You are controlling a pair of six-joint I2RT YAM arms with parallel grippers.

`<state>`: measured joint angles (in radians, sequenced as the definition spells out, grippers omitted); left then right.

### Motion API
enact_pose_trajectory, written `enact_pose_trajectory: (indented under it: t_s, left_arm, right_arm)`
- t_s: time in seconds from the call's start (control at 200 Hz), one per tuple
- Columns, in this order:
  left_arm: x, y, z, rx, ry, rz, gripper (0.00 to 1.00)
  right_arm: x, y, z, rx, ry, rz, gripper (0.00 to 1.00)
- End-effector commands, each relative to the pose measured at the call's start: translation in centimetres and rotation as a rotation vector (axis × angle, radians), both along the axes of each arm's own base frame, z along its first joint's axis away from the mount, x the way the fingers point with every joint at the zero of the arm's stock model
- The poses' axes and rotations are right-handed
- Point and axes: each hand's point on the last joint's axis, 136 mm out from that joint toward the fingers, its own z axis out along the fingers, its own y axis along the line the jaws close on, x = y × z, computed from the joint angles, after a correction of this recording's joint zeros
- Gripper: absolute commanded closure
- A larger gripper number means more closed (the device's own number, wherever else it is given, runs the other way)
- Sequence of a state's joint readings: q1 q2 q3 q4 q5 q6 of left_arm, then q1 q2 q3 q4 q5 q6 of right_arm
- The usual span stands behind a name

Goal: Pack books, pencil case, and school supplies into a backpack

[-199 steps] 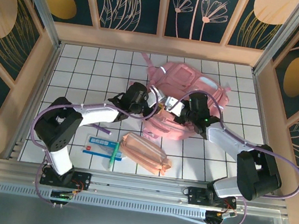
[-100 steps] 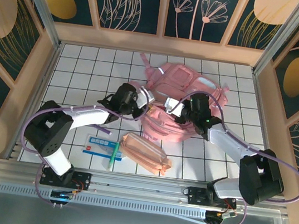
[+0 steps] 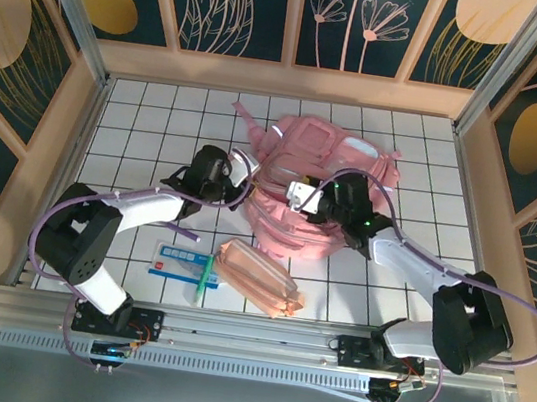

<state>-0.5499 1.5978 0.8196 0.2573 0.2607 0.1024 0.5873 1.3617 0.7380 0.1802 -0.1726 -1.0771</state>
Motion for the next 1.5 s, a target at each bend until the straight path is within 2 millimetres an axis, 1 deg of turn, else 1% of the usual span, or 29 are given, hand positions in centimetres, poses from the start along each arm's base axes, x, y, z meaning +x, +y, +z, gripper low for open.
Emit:
enact_pose_trajectory:
  t_s: [0.0, 0.065, 0.155, 0.245, 0.26, 0.295, 0.355, 0.4, 0.43, 0.46, 0.485, 0.525, 0.571, 0.641, 0.681, 0.736, 0.796, 0.856, 0.886, 0.896, 0.911, 0.916, 0.931, 1.041, 1.151, 1.311, 1.496]
  left_arm:
    - [-0.7, -3.7, 3.3, -0.108, -0.025, -0.085, 1.00]
    - [-0.9, -4.4, 4.2, -0.146, -0.021, -0.094, 1.00]
    - [-1.1, -4.8, 5.6, -0.205, -0.030, -0.103, 1.00]
    - [-1.5, -5.0, 6.8, -0.251, -0.038, -0.112, 1.00]
    - [-1.6, -4.9, 6.9, -0.255, -0.040, -0.113, 1.00]
    - [-1.6, -4.9, 7.1, -0.259, -0.041, -0.111, 1.00]
    - [-1.6, -4.5, 7.3, -0.258, -0.048, -0.091, 1.00]
    - [-1.4, -3.9, 7.4, -0.251, -0.058, -0.063, 1.00]
    - [-1.1, -3.3, 7.4, -0.243, -0.061, -0.032, 1.00]
    - [-0.6, -2.4, 7.4, -0.237, -0.069, 0.009, 1.00]
    - [-0.1, -1.7, 7.3, -0.231, -0.074, 0.042, 1.00]
    - [0.7, -0.6, 7.2, -0.218, -0.075, 0.081, 1.00]
    - [1.6, 0.6, 6.7, -0.196, -0.066, 0.124, 1.00]
    - [2.8, 1.9, 5.2, -0.146, -0.045, 0.166, 1.00]
    - [3.5, 2.4, 4.4, -0.117, -0.033, 0.175, 1.00]
    - [4.3, 2.9, 2.9, -0.076, -0.010, 0.189, 1.00]
    - [5.1, 3.4, 1.3, -0.044, 0.020, 0.204, 1.00]
    - [6.0, 3.4, 0.4, -0.040, 0.044, 0.213, 1.00]
    - [6.4, 3.3, 0.6, -0.043, 0.042, 0.213, 1.00]
    - [6.4, 3.3, -0.3, -0.032, 0.061, 0.214, 1.00]
    - [6.4, 3.4, -1.0, -0.023, 0.074, 0.216, 1.00]
    - [6.8, 3.2, -0.5, -0.029, 0.064, 0.217, 1.00]
    - [7.2, 3.0, -0.2, -0.032, 0.055, 0.215, 1.00]
    - [8.6, 2.5, 0.2, -0.042, 0.042, 0.224, 1.00]
    - [10.0, 3.0, -0.2, -0.013, 0.031, 0.280, 1.00]
    - [10.4, 2.8, -1.4, 0.036, 0.057, 0.262, 1.00]
    - [10.6, 3.5, -2.8, 0.055, 0.077, 0.289, 1.00]
  right_arm:
    - [2.8, 0.6, 2.1, 0.036, -0.102, -0.142, 0.55]
    - [3.8, 0.8, 2.2, 0.034, -0.114, -0.192, 0.53]
    - [4.6, 0.8, 2.4, 0.031, -0.131, -0.241, 0.52]
    - [5.1, 0.7, 2.5, 0.017, -0.155, -0.273, 0.54]
    - [5.1, 0.6, 2.4, 0.013, -0.156, -0.277, 0.56]
    - [4.9, 0.7, 2.3, 0.006, -0.154, -0.264, 0.67]
    - [4.1, 1.2, 2.0, -0.009, -0.138, -0.205, 0.82]
    - [2.7, 1.8, 1.4, -0.030, -0.102, -0.111, 0.92]
    - [0.8, 2.5, 0.9, -0.035, -0.055, 0.017, 0.96]
    - [-0.2, 2.7, 0.8, -0.029, -0.033, 0.082, 1.00]
    - [-0.8, 2.8, 1.0, -0.019, -0.025, 0.122, 1.00]
    - [-0.9, 2.5, 1.2, -0.013, -0.025, 0.130, 1.00]
    - [-1.1, 2.1, 0.8, -0.056, -0.024, 0.143, 1.00]
    - [-1.8, 1.3, 0.4, -0.123, -0.053, 0.205, 1.00]
    - [-2.2, 1.1, 0.9, -0.116, -0.069, 0.241, 1.00]
    - [-2.4, 0.8, 2.0, -0.077, -0.077, 0.265, 1.00]
    - [-2.9, 0.8, 2.4, -0.076, -0.084, 0.289, 1.00]
    - [-2.8, 0.4, 2.4, -0.102, -0.110, 0.284, 1.00]
    - [-2.9, 0.4, 2.4, -0.110, -0.121, 0.289, 1.00]
    - [-2.9, 0.4, 2.4, -0.111, -0.123, 0.291, 1.00]
    - [-3.0, 0.3, 2.5, -0.113, -0.129, 0.294, 1.00]
    - [-3.0, 0.3, 2.5, -0.113, -0.129, 0.295, 1.00]
    - [-3.1, 0.4, 2.5, -0.111, -0.131, 0.300, 1.00]
    - [-3.4, 0.4, 2.8, -0.105, -0.146, 0.312, 1.00]
    - [-3.2, 0.4, 3.5, -0.099, -0.186, 0.307, 1.00]
    - [-2.8, 0.6, 4.9, -0.062, -0.219, 0.286, 1.00]
    - [-2.9, 0.6, 5.8, -0.053, -0.248, 0.293, 1.00]
